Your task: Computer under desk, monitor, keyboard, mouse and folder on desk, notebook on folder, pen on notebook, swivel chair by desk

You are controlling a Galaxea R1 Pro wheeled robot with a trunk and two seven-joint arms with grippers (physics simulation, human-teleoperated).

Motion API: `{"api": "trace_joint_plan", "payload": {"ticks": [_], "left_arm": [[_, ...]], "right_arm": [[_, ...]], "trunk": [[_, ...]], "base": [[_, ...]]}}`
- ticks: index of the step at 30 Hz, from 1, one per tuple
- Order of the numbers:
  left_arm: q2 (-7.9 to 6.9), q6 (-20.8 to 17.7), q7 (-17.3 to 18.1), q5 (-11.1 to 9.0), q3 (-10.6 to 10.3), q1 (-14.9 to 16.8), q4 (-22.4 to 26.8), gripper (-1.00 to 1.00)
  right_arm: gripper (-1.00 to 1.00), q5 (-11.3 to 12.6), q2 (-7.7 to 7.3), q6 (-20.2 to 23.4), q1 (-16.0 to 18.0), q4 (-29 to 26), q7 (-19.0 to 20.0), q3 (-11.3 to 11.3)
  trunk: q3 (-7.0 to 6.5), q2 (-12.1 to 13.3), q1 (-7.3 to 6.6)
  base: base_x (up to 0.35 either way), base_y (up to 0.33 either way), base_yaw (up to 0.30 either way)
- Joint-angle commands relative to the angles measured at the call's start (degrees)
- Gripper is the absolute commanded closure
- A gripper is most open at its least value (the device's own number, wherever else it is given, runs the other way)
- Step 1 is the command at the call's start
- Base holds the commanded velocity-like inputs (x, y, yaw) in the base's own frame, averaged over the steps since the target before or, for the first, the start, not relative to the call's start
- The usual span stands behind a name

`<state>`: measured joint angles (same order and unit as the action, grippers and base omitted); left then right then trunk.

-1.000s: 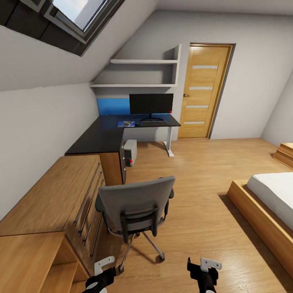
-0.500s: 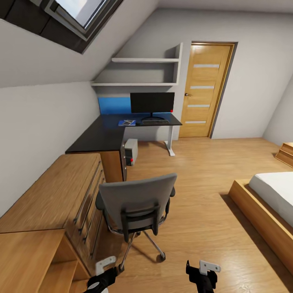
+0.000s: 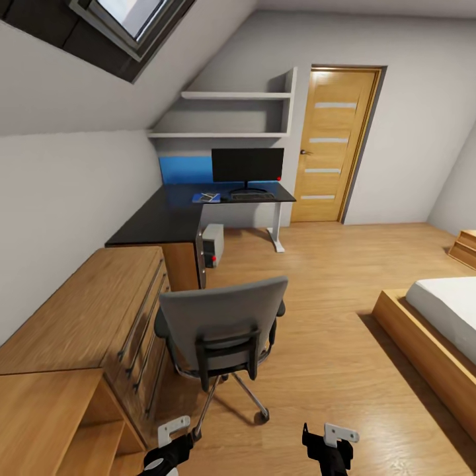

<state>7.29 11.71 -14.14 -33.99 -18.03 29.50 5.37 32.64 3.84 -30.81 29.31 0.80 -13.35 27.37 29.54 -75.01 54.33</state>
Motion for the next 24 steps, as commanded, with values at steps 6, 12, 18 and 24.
{"api": "trace_joint_plan", "payload": {"ticks": [6,12,18,24], "left_arm": [[0.0,0.16,-0.27,-0.46,-0.43,0.03,-0.01,-1.0],[0.36,0.09,-0.27,-0.47,-0.5,0.03,-0.01,-1.0],[0.32,0.13,-0.27,-0.4,-0.41,0.03,-0.01,-1.0],[0.28,0.15,-0.34,-0.43,-0.35,0.03,-0.01,-1.0]], "right_arm": [[-1.0,0.23,0.07,-0.12,0.05,0.11,-0.27,0.49],[-1.0,0.16,0.03,-0.12,0.05,0.09,-0.2,0.49],[-1.0,0.07,0.03,-0.12,0.05,0.08,-0.19,0.49],[-1.0,-0.01,0.03,-0.17,0.01,0.13,-0.19,0.49]], "trunk": [[1.14,-2.45,1.32],[2.22,-4.86,2.64],[2.4,-5.26,2.86],[3.47,-7.67,4.18]], "base": [[0.0,0.0,0.0],[0.0,-0.073,0.033],[0.0,-0.217,0.003],[0.0,-0.052,0.003]]}}
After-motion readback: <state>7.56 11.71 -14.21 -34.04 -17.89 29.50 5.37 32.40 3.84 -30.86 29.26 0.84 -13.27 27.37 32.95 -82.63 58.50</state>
